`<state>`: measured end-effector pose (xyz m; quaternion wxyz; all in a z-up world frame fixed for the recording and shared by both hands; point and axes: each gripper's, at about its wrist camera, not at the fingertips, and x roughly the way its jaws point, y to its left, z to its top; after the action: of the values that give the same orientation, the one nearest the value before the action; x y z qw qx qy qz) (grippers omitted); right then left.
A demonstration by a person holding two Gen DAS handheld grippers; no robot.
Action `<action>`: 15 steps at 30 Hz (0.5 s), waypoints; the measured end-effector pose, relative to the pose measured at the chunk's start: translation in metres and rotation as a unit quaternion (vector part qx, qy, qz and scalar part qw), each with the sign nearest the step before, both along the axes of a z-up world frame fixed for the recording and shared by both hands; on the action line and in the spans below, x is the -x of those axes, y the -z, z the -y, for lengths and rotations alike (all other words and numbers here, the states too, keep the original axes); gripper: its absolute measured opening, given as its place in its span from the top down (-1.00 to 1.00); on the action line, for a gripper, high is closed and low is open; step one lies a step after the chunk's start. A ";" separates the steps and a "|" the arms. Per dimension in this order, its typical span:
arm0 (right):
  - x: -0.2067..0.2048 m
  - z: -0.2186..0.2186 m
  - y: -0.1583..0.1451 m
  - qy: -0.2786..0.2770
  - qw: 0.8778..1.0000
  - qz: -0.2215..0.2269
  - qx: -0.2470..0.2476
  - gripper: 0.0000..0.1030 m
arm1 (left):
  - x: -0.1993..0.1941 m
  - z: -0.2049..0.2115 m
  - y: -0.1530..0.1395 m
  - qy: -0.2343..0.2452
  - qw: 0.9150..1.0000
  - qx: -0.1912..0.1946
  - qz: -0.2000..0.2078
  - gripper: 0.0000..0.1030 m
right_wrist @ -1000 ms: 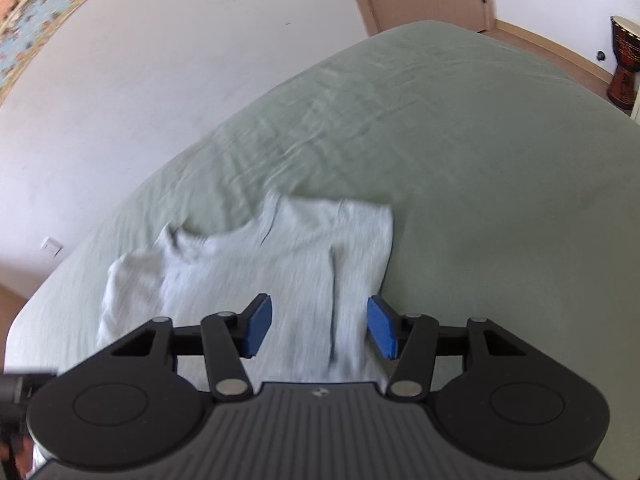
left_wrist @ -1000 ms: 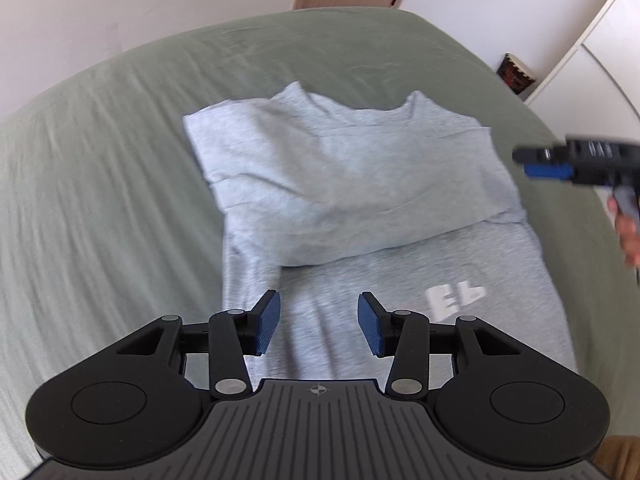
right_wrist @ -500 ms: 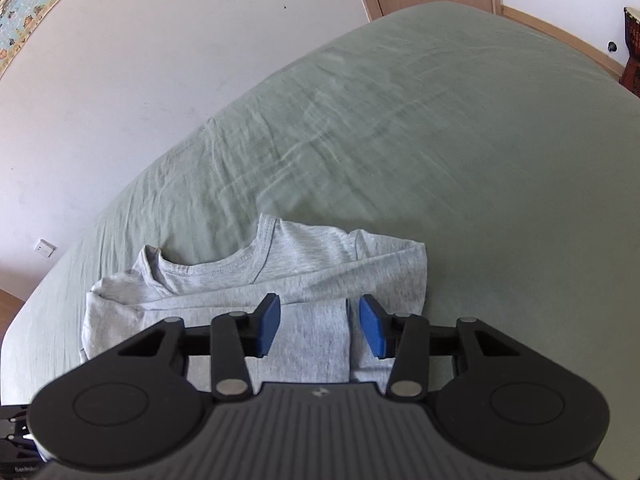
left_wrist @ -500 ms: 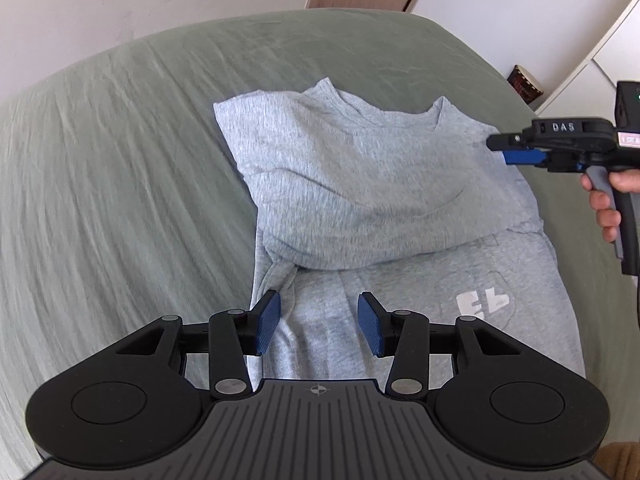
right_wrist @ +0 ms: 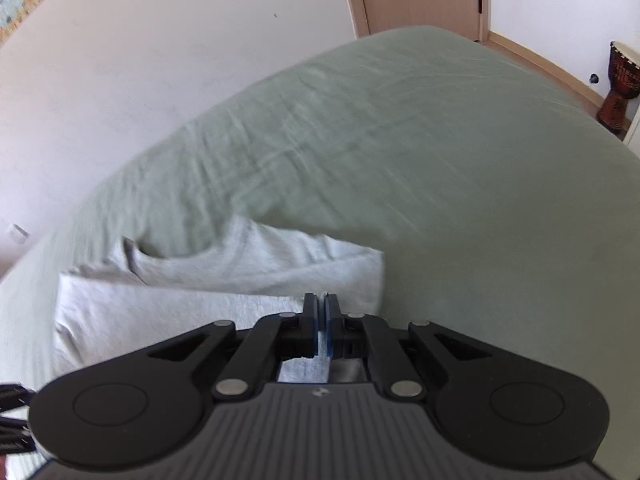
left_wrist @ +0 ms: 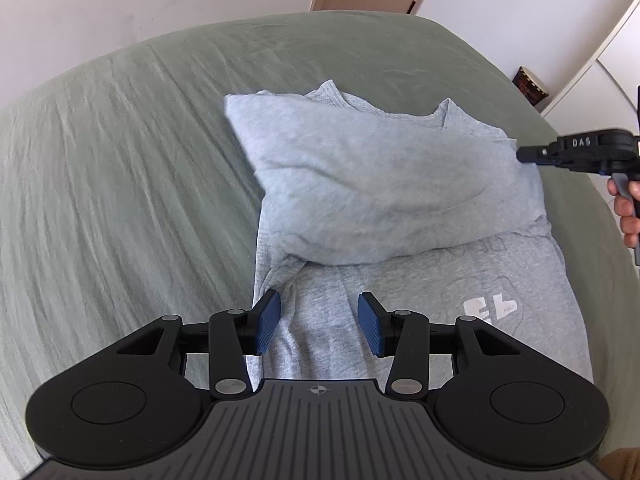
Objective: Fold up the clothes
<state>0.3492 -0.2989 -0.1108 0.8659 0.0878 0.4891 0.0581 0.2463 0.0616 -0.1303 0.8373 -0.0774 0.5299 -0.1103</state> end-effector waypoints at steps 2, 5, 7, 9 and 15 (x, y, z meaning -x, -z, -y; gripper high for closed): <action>0.002 0.001 -0.003 0.006 1.000 0.008 -0.002 0.65 | 0.001 0.000 -0.001 -0.001 1.000 -0.002 -0.001 0.19; 0.003 0.000 -0.016 -0.003 0.999 0.031 -0.028 0.25 | 0.005 -0.004 -0.006 -0.003 1.000 0.002 0.000 0.19; -0.001 -0.014 -0.026 -0.041 0.997 0.034 -0.050 0.18 | 0.006 -0.009 -0.011 -0.008 1.000 0.000 0.005 0.19; -0.004 -0.048 -0.036 -0.099 0.993 0.044 -0.054 0.18 | 0.005 -0.013 -0.013 -0.014 1.000 -0.003 0.009 0.19; -0.021 -0.164 -0.042 -0.229 0.971 0.048 -0.047 0.18 | -0.001 -0.011 -0.012 -0.026 0.999 -0.015 0.021 0.18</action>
<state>0.3701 -0.1348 -0.0686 0.8470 0.0111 0.4504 0.2820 0.2469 0.0730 -0.1181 0.8520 -0.0766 0.5115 -0.0818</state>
